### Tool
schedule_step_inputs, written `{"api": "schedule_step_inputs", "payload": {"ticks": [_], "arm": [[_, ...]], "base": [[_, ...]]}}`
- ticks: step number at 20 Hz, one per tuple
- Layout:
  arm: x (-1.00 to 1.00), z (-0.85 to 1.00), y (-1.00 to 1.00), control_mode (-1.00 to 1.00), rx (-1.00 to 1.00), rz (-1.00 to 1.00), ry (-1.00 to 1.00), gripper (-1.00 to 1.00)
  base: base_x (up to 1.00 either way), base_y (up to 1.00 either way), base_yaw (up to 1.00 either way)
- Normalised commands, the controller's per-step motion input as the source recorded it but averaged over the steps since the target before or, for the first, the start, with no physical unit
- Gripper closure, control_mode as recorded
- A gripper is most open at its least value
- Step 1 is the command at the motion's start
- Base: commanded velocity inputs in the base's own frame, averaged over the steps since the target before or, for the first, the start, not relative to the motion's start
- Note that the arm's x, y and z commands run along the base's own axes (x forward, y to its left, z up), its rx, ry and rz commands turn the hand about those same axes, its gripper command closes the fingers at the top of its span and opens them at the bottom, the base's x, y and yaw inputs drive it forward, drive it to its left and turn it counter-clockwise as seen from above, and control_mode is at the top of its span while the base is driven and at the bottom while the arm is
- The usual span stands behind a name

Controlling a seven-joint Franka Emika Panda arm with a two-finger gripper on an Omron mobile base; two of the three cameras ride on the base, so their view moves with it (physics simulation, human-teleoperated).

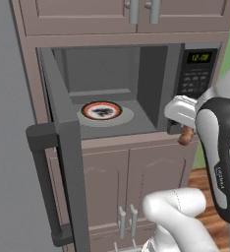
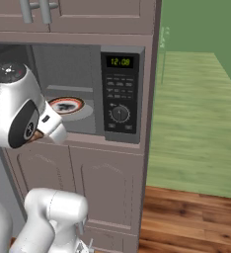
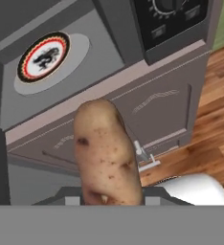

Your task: Retrieve the reheated potato from the microwave, then place the potato, cheese, and condiment on the cutting board.

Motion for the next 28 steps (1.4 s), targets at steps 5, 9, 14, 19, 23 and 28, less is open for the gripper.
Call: {"api": "schedule_step_inputs", "payload": {"ticks": [5, 9, 14, 19, 23, 28], "arm": [[-0.08, 0.0, -0.06, 1.0, 0.0, 0.0, 0.0, 1.0], [0.0, 0.0, 0.0, 1.0, 0.0, 0.0, 0.0, 1.0], [0.0, 0.0, 0.0, 1.0, 0.0, 0.0, 0.0, 1.0], [0.0, 0.0, 0.0, 1.0, 0.0, 0.0, 0.0, 1.0], [0.0, 0.0, 0.0, 1.0, 0.0, 0.0, 0.0, 1.0], [0.0, 0.0, 0.0, 1.0, 0.0, 0.0, 0.0, 1.0]], "base": [[-0.3, -0.01, 0.0], [-1.0, 0.0, 0.0], [-1.0, 0.03, 0.0], [-0.76, 0.48, 0.0], [-0.53, 0.74, 0.0], [-0.25, 0.88, 0.0]]}}
